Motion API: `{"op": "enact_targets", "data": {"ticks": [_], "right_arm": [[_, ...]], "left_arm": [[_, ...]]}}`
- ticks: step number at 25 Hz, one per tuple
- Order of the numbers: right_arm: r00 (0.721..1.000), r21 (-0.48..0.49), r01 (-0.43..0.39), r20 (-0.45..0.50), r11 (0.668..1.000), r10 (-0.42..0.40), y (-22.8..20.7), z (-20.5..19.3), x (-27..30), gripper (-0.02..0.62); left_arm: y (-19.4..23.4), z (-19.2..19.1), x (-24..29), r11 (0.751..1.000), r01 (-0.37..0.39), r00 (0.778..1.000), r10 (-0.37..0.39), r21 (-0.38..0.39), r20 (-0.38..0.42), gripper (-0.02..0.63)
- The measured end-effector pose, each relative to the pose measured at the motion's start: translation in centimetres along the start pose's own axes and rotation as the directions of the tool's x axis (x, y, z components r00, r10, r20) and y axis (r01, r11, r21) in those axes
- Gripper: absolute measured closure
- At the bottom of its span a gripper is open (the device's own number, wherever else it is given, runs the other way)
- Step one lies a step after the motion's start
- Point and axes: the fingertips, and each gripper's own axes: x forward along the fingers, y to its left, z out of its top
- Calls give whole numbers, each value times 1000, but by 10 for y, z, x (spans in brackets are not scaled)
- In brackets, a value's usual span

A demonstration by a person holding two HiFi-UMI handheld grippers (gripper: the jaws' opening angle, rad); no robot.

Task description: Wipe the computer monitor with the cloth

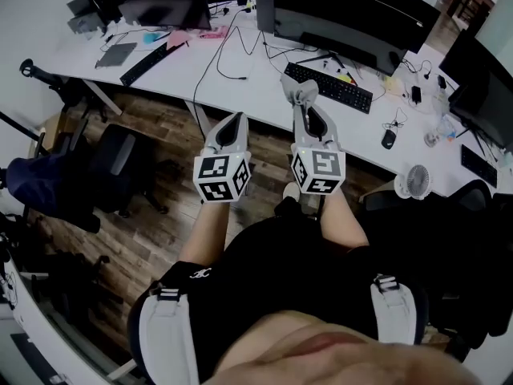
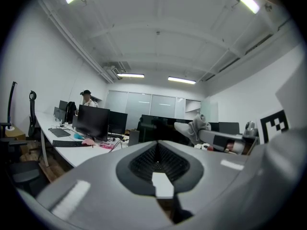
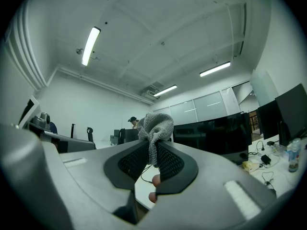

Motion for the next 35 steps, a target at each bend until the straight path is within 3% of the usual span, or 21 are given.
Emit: {"op": "enact_targets", "data": {"ticks": [16, 24, 35], "right_arm": [[999, -1, -45, -1, 999, 45, -129, 5, 246, 558], [999, -20, -43, 23, 999, 44, -158, 8, 316, 555], [997, -44, 62, 51, 997, -60, -169, 15, 413, 555]], "left_arm": [[41, 42, 269, 999, -12, 1000, 12, -30, -4, 552], [54, 46, 344, 999, 26, 1000, -26, -25, -15, 552], [101, 70, 403, 985, 172, 985, -172, 9, -23, 552]]}}
